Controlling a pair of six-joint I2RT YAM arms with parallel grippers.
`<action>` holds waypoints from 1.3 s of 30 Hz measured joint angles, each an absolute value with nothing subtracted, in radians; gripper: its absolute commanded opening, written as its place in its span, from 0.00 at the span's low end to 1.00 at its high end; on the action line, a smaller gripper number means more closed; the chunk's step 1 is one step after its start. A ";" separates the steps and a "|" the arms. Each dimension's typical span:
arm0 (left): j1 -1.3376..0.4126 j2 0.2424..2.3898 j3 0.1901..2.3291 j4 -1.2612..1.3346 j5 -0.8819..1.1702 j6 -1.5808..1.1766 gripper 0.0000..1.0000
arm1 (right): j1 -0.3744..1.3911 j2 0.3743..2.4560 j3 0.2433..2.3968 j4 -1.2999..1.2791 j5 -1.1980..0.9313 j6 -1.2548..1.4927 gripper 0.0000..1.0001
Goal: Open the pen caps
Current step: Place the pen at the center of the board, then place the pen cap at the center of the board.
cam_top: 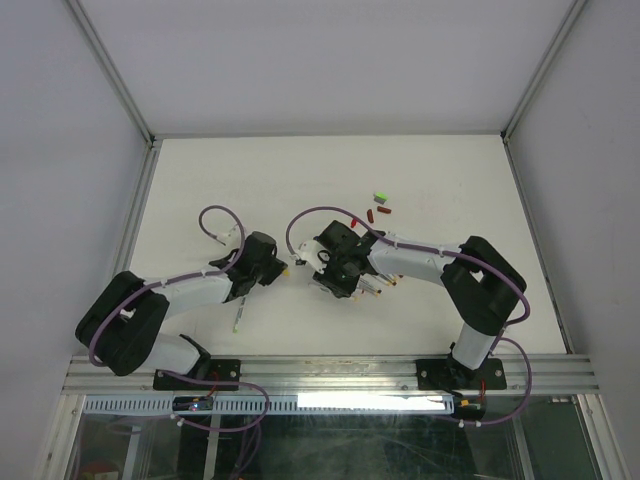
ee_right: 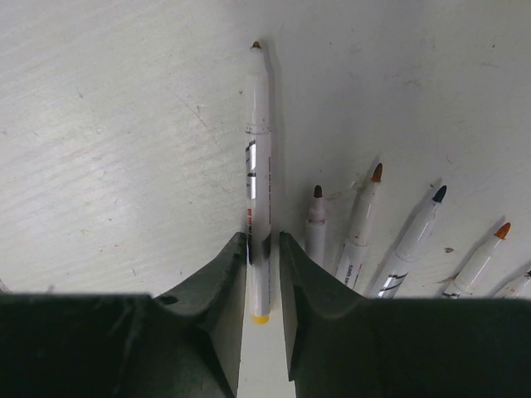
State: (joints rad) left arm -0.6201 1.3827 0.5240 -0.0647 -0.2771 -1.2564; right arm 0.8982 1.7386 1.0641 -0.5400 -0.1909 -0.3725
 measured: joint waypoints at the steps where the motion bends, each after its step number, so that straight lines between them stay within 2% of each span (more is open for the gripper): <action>1: -0.620 1.389 0.528 -0.061 -0.277 -1.256 0.09 | 0.898 1.739 1.064 -0.540 -0.191 -0.372 0.25; 7: -0.620 1.439 0.559 -0.039 -0.273 -1.256 0.26 | 0.897 1.739 1.064 -0.540 -0.195 -0.372 0.25; 16: -0.620 1.451 0.569 -0.021 -0.260 -1.248 0.32 | 0.888 1.739 1.064 -0.543 -0.211 -0.372 0.25; 20: -0.620 1.447 0.570 -0.022 -0.259 -1.246 0.40 | 0.884 1.739 1.064 -0.544 -0.218 -0.372 0.26; 29: -0.620 1.312 0.563 -0.099 -0.257 -1.198 0.51 | 0.867 1.730 1.063 -0.567 -0.245 -0.369 0.41; 35: -0.620 1.192 0.529 -0.118 -0.247 -1.090 0.60 | 0.844 1.684 1.049 -0.577 -0.263 -0.369 0.44; 39: -0.620 1.113 0.506 -0.157 -0.223 -0.945 0.70 | 0.830 1.638 1.048 -0.579 -0.288 -0.370 0.45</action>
